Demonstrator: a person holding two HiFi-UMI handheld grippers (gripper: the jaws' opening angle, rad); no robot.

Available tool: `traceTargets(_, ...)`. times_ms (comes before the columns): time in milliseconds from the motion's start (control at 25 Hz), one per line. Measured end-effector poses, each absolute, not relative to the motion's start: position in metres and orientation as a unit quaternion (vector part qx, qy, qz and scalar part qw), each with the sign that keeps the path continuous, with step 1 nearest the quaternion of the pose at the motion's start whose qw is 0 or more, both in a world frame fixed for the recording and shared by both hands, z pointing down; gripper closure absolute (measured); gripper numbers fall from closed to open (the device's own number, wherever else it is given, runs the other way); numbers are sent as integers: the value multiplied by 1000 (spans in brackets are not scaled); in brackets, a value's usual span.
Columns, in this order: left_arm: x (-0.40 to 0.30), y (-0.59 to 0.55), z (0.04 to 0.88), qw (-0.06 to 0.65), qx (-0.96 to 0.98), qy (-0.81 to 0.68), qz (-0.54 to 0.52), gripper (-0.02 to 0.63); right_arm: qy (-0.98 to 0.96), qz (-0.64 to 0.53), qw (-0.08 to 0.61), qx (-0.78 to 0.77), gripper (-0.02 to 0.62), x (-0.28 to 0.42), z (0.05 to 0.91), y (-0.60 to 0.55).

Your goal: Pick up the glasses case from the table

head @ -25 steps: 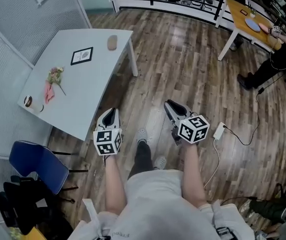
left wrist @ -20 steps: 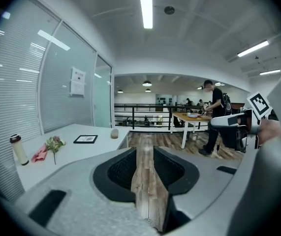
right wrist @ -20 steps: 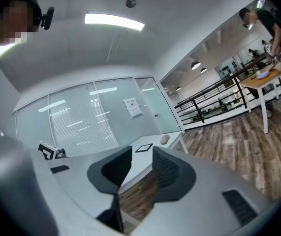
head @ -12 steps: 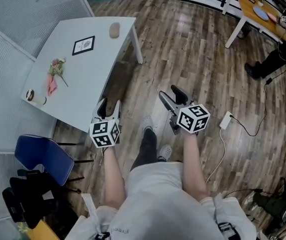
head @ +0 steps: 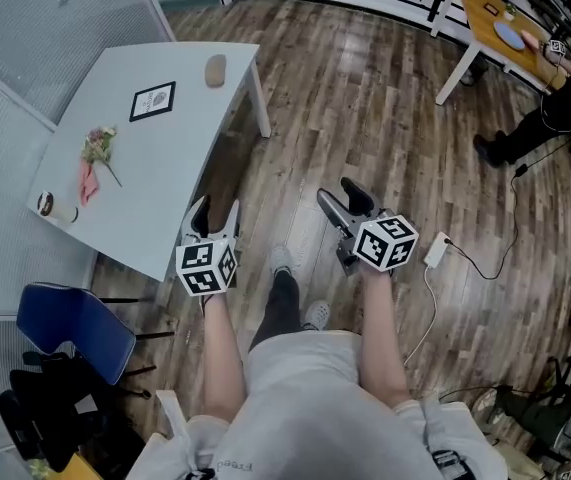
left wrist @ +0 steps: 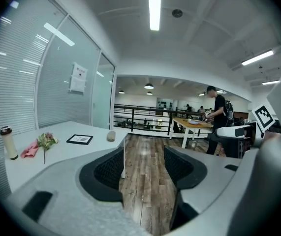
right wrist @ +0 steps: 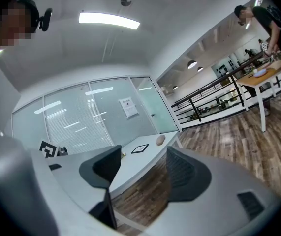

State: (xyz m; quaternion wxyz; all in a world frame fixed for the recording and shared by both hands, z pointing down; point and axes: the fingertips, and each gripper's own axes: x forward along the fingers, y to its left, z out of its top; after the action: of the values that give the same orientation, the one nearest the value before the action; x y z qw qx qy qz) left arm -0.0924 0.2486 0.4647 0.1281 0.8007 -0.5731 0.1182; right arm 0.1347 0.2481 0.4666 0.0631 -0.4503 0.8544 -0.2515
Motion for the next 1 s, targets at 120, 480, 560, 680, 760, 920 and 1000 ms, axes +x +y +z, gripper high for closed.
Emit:
traceTargets(120,-98,227,466,147,789,-588,98,359,851,-274,102,-436,327,127,459,228)
traceTargets(480,-100,151,444,141,789,-593,80,351,853,-262,86,-442,319,113,438,157)
traceTargets(560,-104,135,442,139,789,-592,82,350,851,-263,89,-447,319,114,439,139)
traceTargets(680,-113,108,439,137,786,-597,83,349,851,-265,81,-446,319,109,442,107)
traceTargets(760,-121,90,440,139,782,-602,83,350,847,-267,72,-454,319,107,447,85)
traceTargets(920,-138,52,452,157,771,-612,79,349,832,-274,63,-478,319,104,461,47)
traceTargets(1000,-153,33,456,165,766,-617,76,350,834,-277,58,-474,319,89,465,28)
